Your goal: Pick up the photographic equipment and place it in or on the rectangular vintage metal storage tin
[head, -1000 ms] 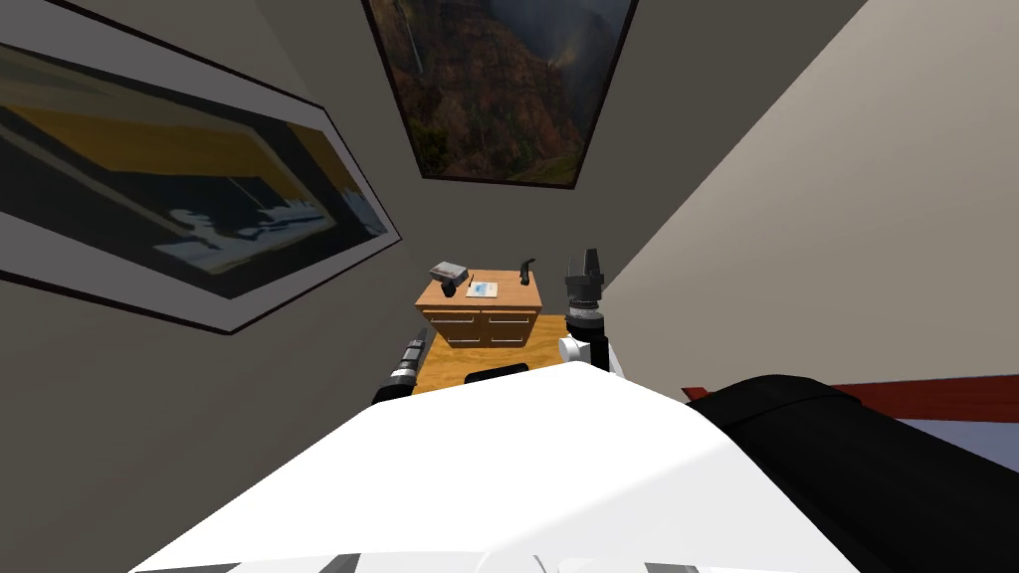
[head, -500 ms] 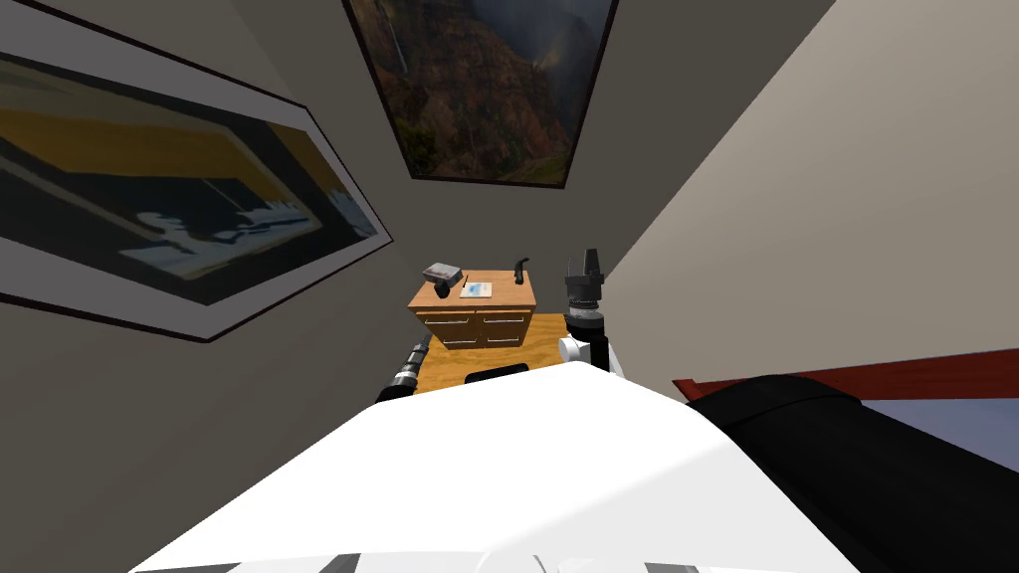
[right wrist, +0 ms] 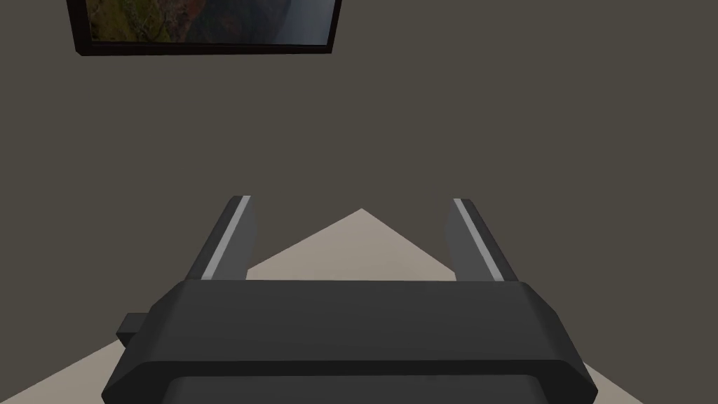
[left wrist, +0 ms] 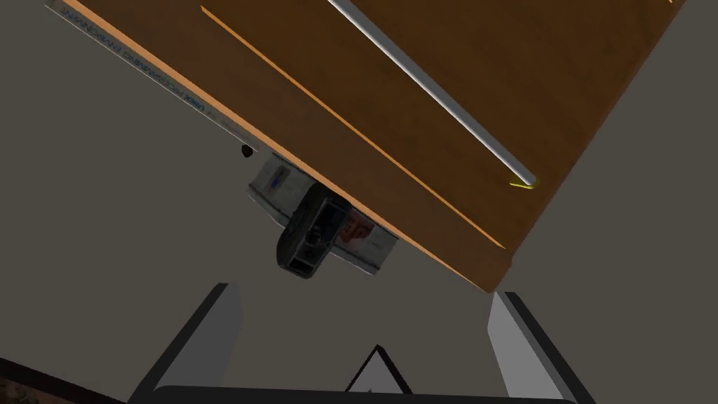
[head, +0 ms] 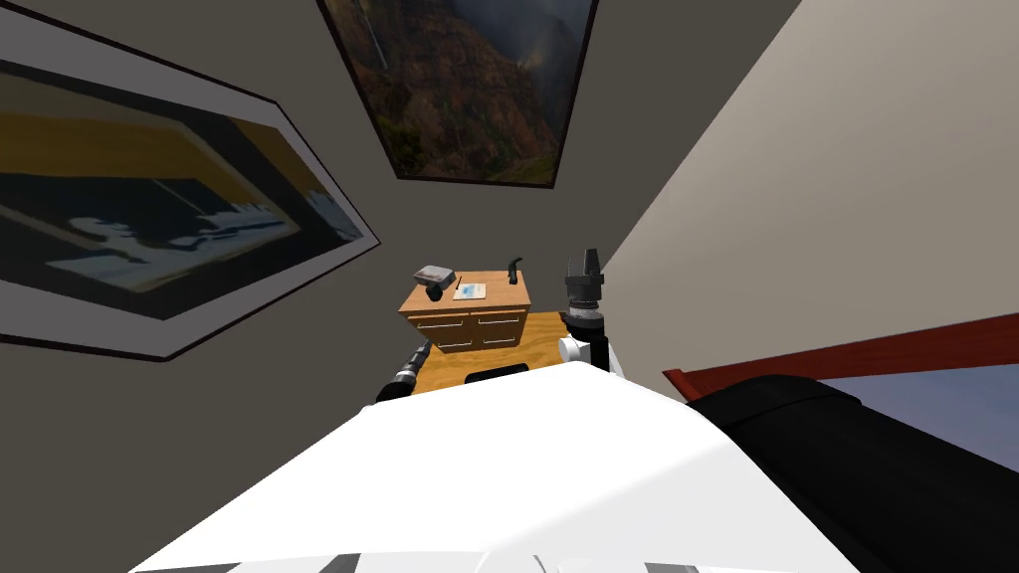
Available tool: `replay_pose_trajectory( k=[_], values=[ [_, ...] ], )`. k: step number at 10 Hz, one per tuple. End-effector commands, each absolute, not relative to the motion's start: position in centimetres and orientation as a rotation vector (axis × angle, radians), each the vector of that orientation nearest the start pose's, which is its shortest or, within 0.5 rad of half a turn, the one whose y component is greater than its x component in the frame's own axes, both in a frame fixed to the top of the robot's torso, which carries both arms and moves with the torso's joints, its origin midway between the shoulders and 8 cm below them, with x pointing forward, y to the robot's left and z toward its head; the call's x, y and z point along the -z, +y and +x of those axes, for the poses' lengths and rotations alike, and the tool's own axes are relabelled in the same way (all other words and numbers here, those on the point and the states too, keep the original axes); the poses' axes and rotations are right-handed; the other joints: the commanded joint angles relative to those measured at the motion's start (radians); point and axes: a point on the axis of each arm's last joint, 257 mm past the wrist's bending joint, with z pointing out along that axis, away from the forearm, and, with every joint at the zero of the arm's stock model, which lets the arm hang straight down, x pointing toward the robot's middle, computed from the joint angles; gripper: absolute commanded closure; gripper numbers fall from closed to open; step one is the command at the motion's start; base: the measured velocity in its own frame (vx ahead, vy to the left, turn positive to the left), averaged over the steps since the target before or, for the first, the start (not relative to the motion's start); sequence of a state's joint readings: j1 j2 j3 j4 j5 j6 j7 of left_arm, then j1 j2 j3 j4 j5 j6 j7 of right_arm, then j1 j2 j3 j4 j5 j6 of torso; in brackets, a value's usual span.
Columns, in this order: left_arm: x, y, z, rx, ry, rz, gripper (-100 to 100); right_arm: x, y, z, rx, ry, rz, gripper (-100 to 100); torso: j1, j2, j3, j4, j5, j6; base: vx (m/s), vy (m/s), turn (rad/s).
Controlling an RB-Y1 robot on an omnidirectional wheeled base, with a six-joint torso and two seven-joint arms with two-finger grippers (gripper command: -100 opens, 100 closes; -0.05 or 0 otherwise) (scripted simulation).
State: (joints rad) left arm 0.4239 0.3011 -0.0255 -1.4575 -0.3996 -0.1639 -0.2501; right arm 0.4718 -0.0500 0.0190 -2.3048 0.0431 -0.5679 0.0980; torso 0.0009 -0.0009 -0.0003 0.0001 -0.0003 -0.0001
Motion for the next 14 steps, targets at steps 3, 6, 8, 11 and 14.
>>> replay_pose_trajectory(
  k=[3,6,8,11,14],
  values=[
    [42.9,36.9,37.8,0.269,1.931,-0.52,-100,-5.5,-25.5,33.0,-1.241,0.614,0.466,0,0.002,-0.002,-0.001,0.0,0.0,0.0,0.053,0.016,-0.095],
    [41.9,38.1,40.4,0.198,1.94,-0.41,-100,-5.5,-25.5,33.0,-1.241,0.614,0.466,0,0.004,-0.005,-0.003,-0.001,0.001,0.0,0.089,0.052,-0.092],
    [40.7,38.7,42.2,0.164,1.929,-0.347,-100,-5.5,-25.5,33.0,-1.241,0.614,0.466,0,0.004,-0.006,-0.003,-0.001,0.001,0.0,0.11,0.065,-0.087],
    [37.7,39.3,45.7,0.127,1.885,-0.261,-100,-5.5,-25.5,33.0,-1.241,0.614,0.466,0,0.004,-0.011,-0.006,-0.002,0.001,0.0,0.184,0.063,-0.1],
    [36.3,39.2,47.1,0.124,1.86,-0.244,-100,-5.5,-25.5,33.0,-1.24,0.614,0.466,0,0.006,-0.012,-0.007,-0.003,0.001,-0.001,0.157,0.083,-0.052]
  ],
)
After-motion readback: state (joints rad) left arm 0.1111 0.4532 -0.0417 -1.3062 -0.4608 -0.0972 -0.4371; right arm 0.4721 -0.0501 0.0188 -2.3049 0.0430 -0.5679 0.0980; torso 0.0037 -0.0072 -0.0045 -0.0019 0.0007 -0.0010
